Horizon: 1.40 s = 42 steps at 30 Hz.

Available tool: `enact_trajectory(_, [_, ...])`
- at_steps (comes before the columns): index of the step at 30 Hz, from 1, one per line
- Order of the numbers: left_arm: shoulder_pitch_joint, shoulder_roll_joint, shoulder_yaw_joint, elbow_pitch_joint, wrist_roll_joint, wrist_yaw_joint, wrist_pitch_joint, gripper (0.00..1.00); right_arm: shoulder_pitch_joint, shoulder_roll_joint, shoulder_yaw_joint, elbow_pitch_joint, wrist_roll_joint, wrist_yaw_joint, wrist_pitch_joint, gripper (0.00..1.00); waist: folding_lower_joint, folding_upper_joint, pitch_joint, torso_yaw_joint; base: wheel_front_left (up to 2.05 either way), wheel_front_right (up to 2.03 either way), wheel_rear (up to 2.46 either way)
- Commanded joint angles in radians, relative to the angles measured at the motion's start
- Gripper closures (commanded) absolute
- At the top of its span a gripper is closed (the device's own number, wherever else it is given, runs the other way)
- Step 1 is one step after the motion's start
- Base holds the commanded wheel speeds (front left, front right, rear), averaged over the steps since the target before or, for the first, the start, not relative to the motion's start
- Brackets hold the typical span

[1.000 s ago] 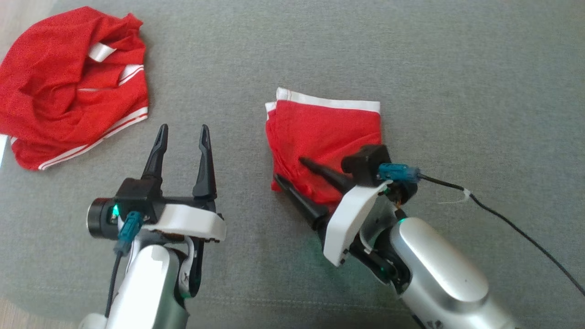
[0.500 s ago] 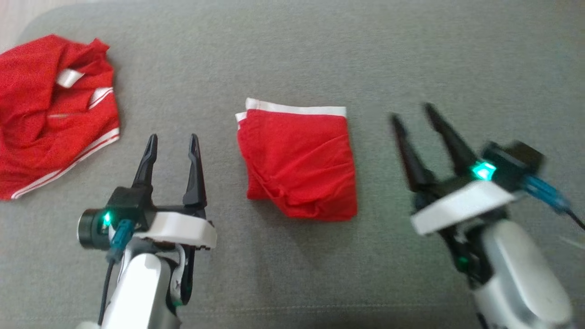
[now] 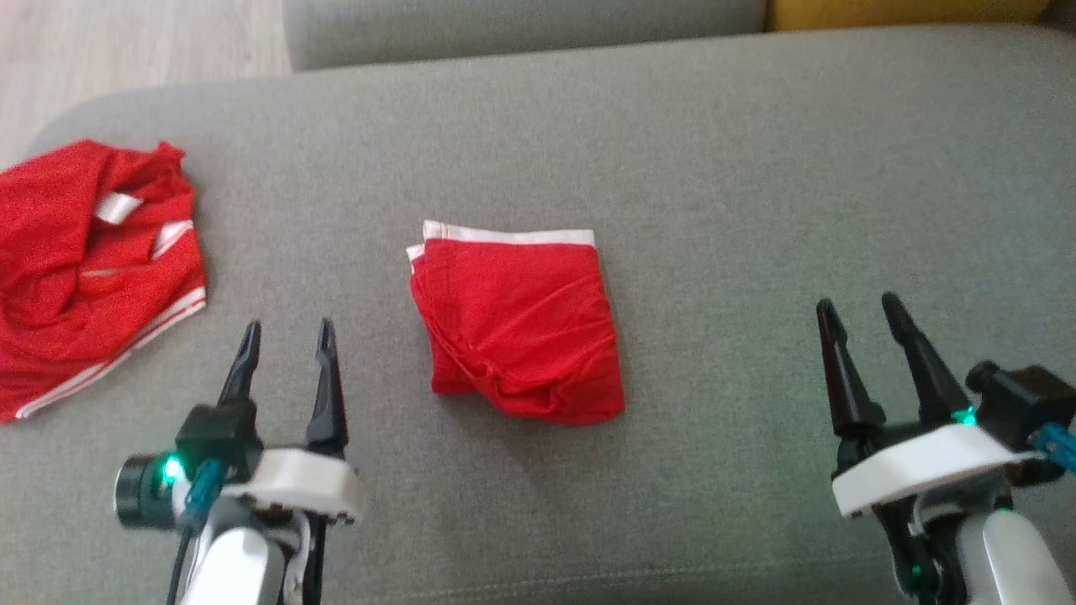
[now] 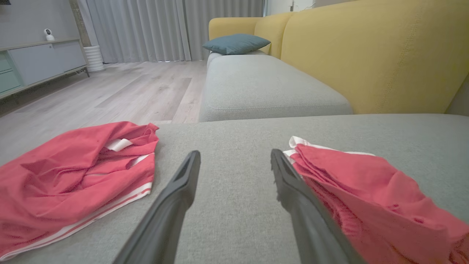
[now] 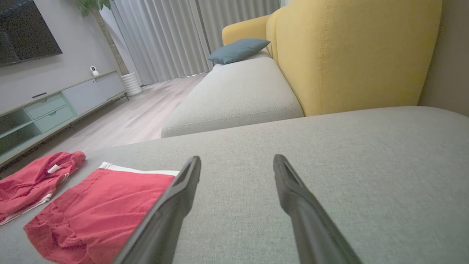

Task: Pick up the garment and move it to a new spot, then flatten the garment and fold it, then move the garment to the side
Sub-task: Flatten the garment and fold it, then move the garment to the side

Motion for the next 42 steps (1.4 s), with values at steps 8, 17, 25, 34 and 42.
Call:
enact_trajectory(8, [0.059,0.036,0.040,-0.051,-0.013,0.014,0.022,0.00,0.056,0.016,0.006,-0.067,-0.029,0.007,0.036,0.00,0.0000,0.0000,-0.087,-0.005,0.00,0.00,0.00])
enact_trajectory(17, [0.095,0.048,0.034,-0.075,-0.020,0.020,0.042,0.00,0.080,0.018,0.004,-0.118,-0.055,0.007,0.048,0.00,0.0000,0.0000,-0.107,-0.007,0.00,0.00,0.00])
enact_trajectory(25, [0.094,0.053,0.031,-0.085,-0.024,0.028,0.045,0.00,0.084,0.024,-0.002,-0.134,-0.054,0.007,0.061,0.00,0.0000,0.0000,-0.097,-0.007,0.00,0.00,0.00])
enact_trajectory(34, [0.076,0.062,0.026,-0.095,-0.015,0.040,0.044,0.00,0.081,0.026,-0.012,-0.131,-0.059,0.007,0.069,0.00,0.0000,0.0000,-0.082,-0.002,0.00,0.00,0.00])
enact_trajectory(42, [0.033,0.063,0.015,-0.117,-0.004,0.043,0.038,0.00,0.063,0.017,-0.020,-0.127,-0.062,0.007,0.081,0.00,0.0000,0.0000,-0.036,0.036,0.00,0.00,0.00])
